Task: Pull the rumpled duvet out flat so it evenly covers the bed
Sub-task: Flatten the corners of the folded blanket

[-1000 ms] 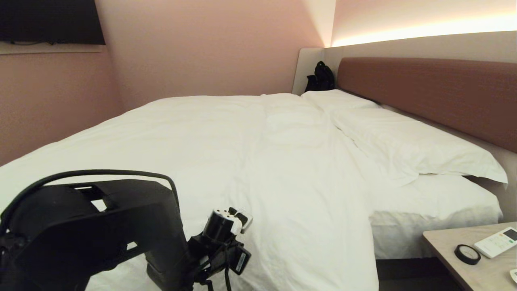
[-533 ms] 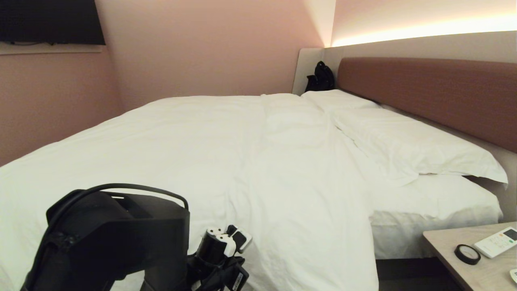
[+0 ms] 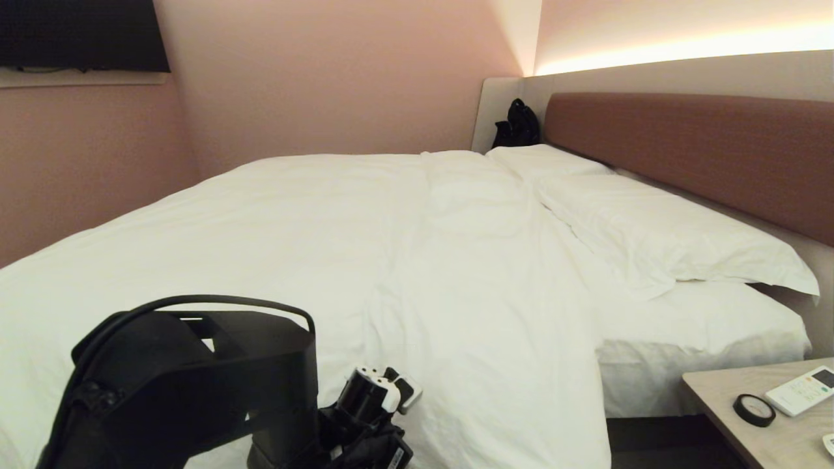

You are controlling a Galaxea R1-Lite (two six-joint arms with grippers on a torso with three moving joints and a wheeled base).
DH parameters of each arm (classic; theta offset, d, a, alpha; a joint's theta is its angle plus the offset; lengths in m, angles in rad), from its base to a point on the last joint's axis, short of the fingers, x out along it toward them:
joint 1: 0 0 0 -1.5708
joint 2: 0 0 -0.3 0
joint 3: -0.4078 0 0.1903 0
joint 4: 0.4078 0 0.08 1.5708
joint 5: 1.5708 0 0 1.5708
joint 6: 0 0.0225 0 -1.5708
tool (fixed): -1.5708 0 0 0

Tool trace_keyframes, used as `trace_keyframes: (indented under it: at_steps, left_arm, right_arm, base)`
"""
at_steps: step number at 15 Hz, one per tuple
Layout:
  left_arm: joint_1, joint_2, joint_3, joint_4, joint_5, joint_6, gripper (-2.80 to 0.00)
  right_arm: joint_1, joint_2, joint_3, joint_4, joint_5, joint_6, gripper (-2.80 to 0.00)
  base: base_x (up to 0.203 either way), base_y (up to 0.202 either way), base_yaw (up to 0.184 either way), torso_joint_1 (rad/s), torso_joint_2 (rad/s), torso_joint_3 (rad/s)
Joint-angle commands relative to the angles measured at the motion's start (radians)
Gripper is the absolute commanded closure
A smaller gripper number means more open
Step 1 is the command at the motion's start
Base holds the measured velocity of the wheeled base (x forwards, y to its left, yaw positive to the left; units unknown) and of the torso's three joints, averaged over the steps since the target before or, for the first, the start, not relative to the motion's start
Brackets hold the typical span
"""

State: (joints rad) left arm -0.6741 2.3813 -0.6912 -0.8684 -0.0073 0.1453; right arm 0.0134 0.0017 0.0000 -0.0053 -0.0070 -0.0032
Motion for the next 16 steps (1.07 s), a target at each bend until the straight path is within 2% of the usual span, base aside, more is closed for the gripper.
trace_keyframes:
  at_steps: [1, 2, 4, 5, 16]
  left_arm:
    - [-0.018, -0.008, -0.063, 0.068, -0.01, -0.012, 0.0]
    - [-0.02, -0.013, -0.078, 0.097, -0.01, -0.022, 0.0]
    - [-0.026, -0.029, -0.174, 0.255, -0.011, -0.052, 0.0]
    - [-0.031, -0.032, -0.199, 0.296, -0.011, -0.068, 0.0]
    - [-0.044, -0.002, -0.294, 0.328, -0.01, -0.07, 0.0]
  right_arm:
    - [0.0, 0.001, 0.0, -0.001, 0.001, -0.001, 0.0]
    - [0.0, 0.001, 0.0, -0.001, 0.001, 0.0, 0.0]
    - [0.0, 0.001, 0.0, -0.001, -0.001, -0.001, 0.0]
    - [0.0, 0.001, 0.0, -0.001, 0.001, 0.0, 0.0]
    - [0.0, 0.001, 0.0, -0.001, 0.001, 0.0, 0.0]
  base:
    - [0.0, 0.0, 0.0, 0.0, 0.0, 0.0]
    - [0.0, 0.0, 0.0, 0.0, 0.0, 0.0]
    - [0.0, 0.0, 0.0, 0.0, 0.0, 0.0]
    - [0.0, 0.0, 0.0, 0.0, 0.0, 0.0]
    - [0.0, 0.0, 0.0, 0.0, 0.0, 0.0]
